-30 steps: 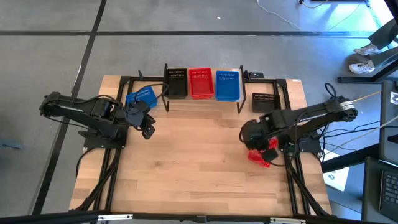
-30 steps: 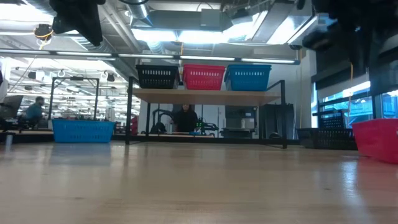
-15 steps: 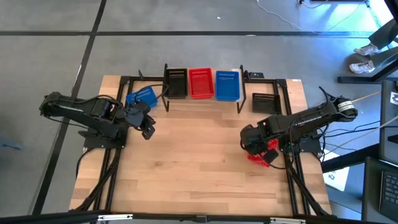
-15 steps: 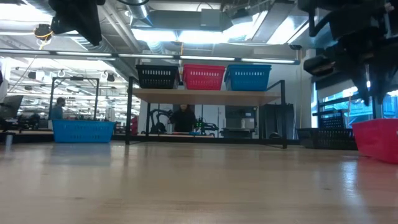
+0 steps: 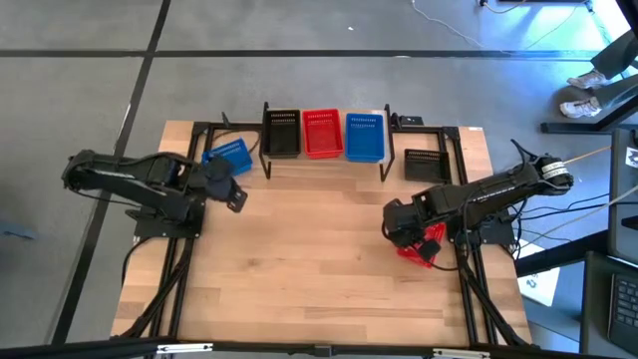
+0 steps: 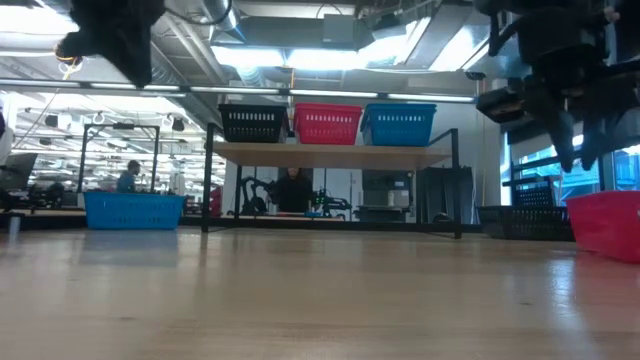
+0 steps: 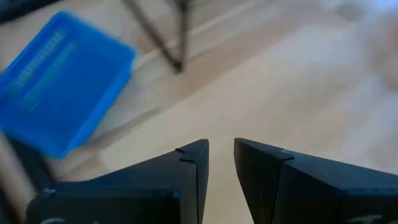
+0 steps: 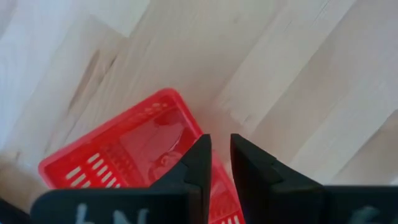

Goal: Stack baskets on shelf by color
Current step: Stack the blue bin on the blue bin on the shelf

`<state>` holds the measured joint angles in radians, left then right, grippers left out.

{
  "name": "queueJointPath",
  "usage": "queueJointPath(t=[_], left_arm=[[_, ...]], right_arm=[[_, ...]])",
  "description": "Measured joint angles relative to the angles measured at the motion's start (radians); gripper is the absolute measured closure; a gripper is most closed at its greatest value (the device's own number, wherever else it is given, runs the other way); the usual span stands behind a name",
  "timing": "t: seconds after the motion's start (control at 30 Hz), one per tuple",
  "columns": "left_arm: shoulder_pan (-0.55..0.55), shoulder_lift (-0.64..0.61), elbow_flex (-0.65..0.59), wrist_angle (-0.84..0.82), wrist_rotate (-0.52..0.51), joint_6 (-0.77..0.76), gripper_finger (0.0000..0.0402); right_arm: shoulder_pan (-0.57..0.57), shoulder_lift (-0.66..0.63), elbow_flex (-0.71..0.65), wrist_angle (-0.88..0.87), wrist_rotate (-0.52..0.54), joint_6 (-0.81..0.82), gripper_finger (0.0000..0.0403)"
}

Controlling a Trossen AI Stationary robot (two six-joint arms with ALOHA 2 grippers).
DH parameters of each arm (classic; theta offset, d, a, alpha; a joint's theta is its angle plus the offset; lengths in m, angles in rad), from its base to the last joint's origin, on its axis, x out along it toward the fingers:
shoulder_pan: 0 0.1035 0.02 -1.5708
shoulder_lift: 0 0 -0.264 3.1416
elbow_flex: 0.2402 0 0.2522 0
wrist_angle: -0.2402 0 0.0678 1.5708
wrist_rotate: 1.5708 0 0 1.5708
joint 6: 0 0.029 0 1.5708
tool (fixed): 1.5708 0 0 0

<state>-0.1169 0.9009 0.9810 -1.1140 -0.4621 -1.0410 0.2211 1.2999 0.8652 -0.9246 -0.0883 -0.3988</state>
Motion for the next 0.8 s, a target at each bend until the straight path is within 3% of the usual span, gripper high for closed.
queueJointPath(t=[0.17, 0.3, 0.47, 0.7, 0.8], left_arm=[[0.106, 0.000, 0.000, -0.054, -0.027, -0.100, 0.0333], [0.215, 0.000, 0.000, -0.051, -0.018, -0.019, 0.0333], [0.332, 0.024, 0.001, -0.052, 0.063, 0.106, 0.0333], [0.503, 0.087, 0.001, -0.057, 0.194, 0.128, 0.0333], [0.575, 0.132, 0.001, -0.058, 0.200, 0.131, 0.0333]], right_arm=[[-0.001, 0.000, 0.004, 0.023, 0.000, 0.001, 0.0344], [-0.001, 0.000, 0.004, 0.025, 0.000, 0.006, 0.0344], [-0.001, 0.000, 0.004, 0.025, 0.000, 0.024, 0.0344], [-0.001, 0.000, 0.004, 0.025, 0.000, 0.024, 0.0344], [-0.001, 0.000, 0.004, 0.025, 0.000, 0.024, 0.0344]])
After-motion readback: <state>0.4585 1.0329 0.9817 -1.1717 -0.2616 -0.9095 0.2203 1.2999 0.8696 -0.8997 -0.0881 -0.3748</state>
